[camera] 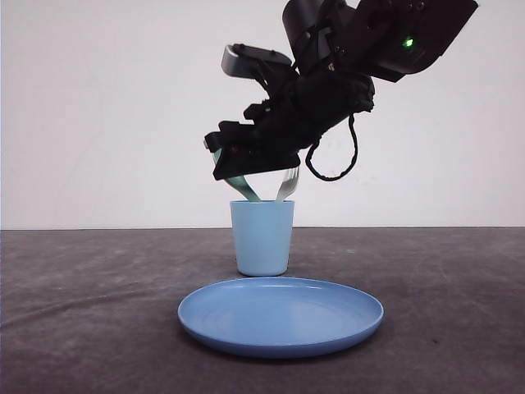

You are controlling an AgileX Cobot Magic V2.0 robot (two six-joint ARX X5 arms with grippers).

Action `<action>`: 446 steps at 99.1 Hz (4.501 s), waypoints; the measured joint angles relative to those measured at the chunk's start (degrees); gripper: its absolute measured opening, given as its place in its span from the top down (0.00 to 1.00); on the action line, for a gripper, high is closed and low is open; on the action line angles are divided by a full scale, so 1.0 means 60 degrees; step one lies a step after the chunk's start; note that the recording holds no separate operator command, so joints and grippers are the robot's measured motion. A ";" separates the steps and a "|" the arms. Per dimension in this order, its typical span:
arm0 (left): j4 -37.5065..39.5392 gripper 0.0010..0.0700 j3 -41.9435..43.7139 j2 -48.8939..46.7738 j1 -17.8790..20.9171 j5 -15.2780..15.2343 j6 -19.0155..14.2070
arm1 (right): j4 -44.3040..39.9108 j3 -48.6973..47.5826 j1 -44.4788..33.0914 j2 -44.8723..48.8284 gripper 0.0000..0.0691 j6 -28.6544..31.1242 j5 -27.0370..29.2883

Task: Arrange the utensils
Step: 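Open the right gripper to release the spoon and raise it, then move the right gripper down to the cup rim and grasp the cup, then lift the cup with the right gripper and carry it over the plate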

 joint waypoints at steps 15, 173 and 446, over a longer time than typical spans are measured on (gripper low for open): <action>0.0000 0.62 0.0000 0.0000 0.0000 0.0000 -0.0036 | -0.0102 0.0000 0.0000 0.0000 0.69 0.0000 0.0000; 0.0000 0.62 0.0000 0.0000 0.0000 0.0000 -0.0029 | -0.8419 -0.0091 -0.0018 -0.5264 0.01 0.1158 0.1042; -0.0040 0.62 0.0000 0.0000 0.0000 0.0000 -0.0029 | -0.2594 -0.0375 -0.0561 -0.0597 0.37 0.1993 -0.0965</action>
